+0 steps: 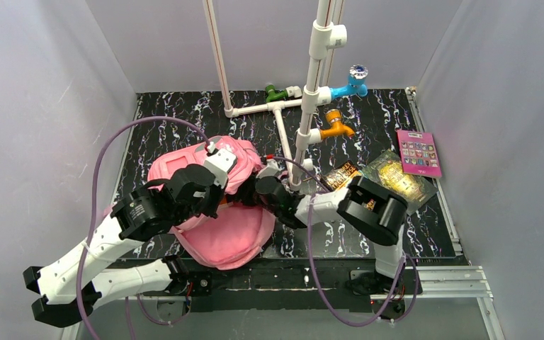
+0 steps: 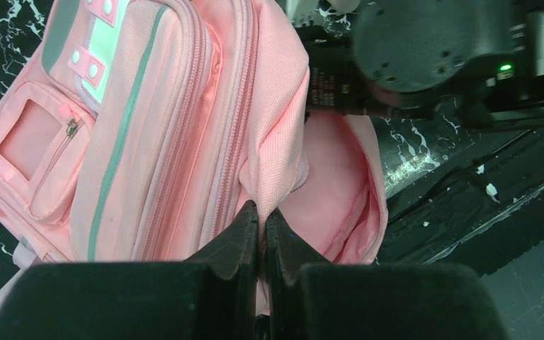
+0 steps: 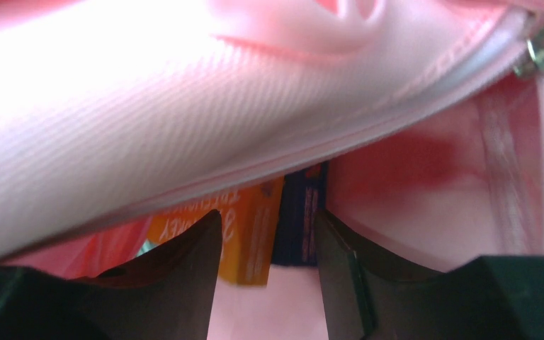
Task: Pack the student bag
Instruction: Place the book in the student bag, then move the book to the center of the board.
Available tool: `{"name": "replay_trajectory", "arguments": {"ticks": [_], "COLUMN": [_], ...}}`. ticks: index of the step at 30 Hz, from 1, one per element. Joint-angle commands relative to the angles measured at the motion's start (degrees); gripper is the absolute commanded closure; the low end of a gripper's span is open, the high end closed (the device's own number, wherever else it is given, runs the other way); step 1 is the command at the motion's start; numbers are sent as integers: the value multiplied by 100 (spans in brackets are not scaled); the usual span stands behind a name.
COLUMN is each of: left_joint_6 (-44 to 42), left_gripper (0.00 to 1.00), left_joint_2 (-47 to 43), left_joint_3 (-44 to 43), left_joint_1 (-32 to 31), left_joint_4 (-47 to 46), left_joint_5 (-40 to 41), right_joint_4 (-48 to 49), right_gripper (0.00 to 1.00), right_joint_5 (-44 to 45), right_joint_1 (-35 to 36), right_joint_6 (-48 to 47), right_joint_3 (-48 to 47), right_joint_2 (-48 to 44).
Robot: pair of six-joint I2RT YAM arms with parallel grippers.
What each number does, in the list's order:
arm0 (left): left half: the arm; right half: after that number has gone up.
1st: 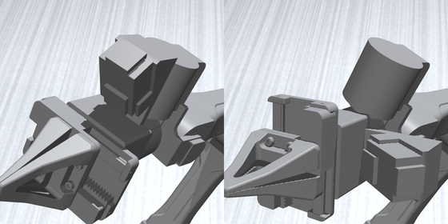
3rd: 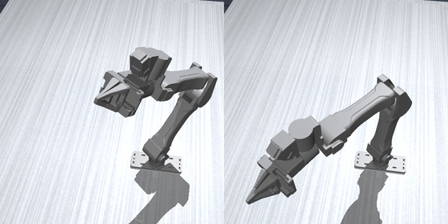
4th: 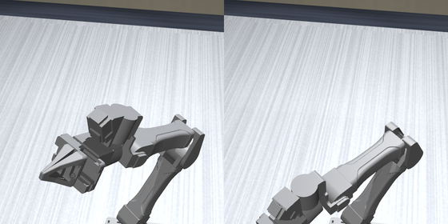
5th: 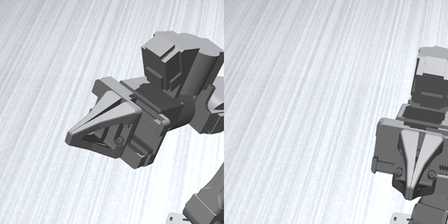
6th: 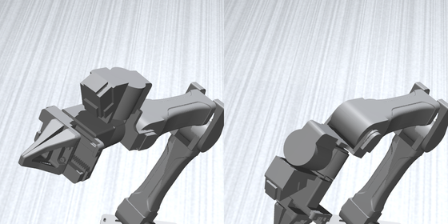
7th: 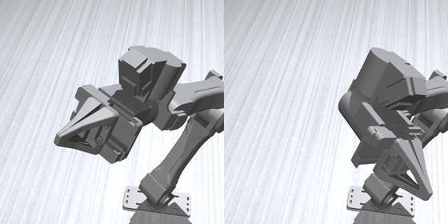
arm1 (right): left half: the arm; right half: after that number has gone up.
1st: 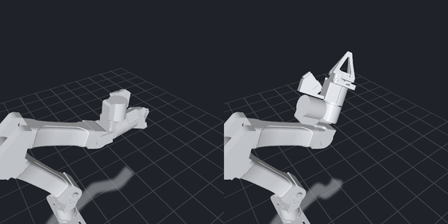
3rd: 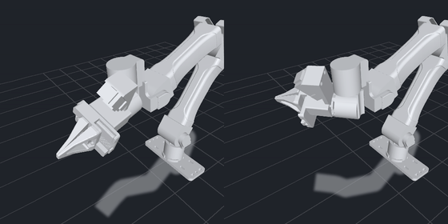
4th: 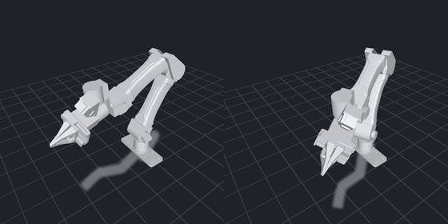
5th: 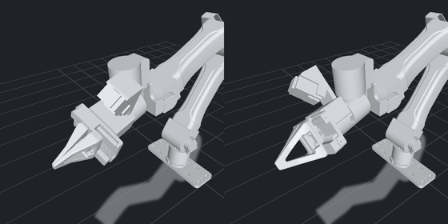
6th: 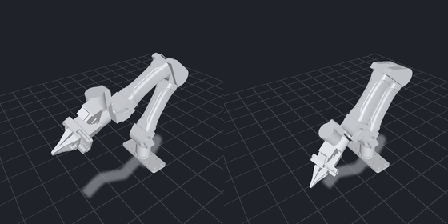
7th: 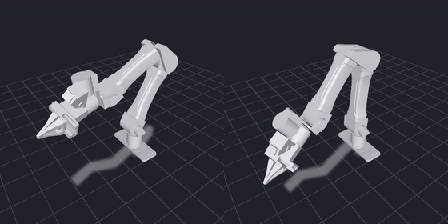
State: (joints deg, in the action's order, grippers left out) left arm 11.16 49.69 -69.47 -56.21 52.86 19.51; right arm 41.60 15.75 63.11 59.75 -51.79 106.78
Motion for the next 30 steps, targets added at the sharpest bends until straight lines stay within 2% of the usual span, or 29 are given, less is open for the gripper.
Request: {"name": "replay_trajectory", "arguments": {"ticks": [1,3,5,7,11,13,15,21,23,26,30], "left_joint_6": [161,146,142,173,273,326,385,652,730,735,786], "left_gripper": [100,100,100,100,100,100,100,100,100,100,100], "left_joint_2": [102,159,173,104,-121,-174,-192,-55,-31,-14,53], "left_joint_3": [-316,-223,-73,78,418,565,694,1028,1098,1182,1226], "left_joint_1": [-22,-29,-25,-27,-22,-22,-22,-23,-28,-23,-24], "left_joint_4": [-524,-536,-532,-527,-538,-528,-536,-546,-552,-627,-645], "left_joint_5": [-207,-58,178,470,842,987,989,490,386,335,372], "right_joint_4": [260,82,-9,-208,-1420,-2188,-2863,-5533,-5996,-6279,-7542], "right_gripper": [42,46,46,44,39,31,27,10,6,2,3], "right_joint_5": [48,-501,-698,-791,-1235,-1158,-1224,-603,-516,-505,803], "right_joint_1": [-97,-97,-89,-88,-68,12,34,36,26,6,-31], "right_joint_6": [-173,-173,-14,61,-120,-234,-392,-1095,-1255,-1310,-551], "right_joint_3": [-1006,-1259,-1078,-730,-229,105,450,1323,1415,1429,1085], "right_joint_2": [640,870,781,352,-586,-1216,-1892,-4581,-5249,-5705,-6228]}}
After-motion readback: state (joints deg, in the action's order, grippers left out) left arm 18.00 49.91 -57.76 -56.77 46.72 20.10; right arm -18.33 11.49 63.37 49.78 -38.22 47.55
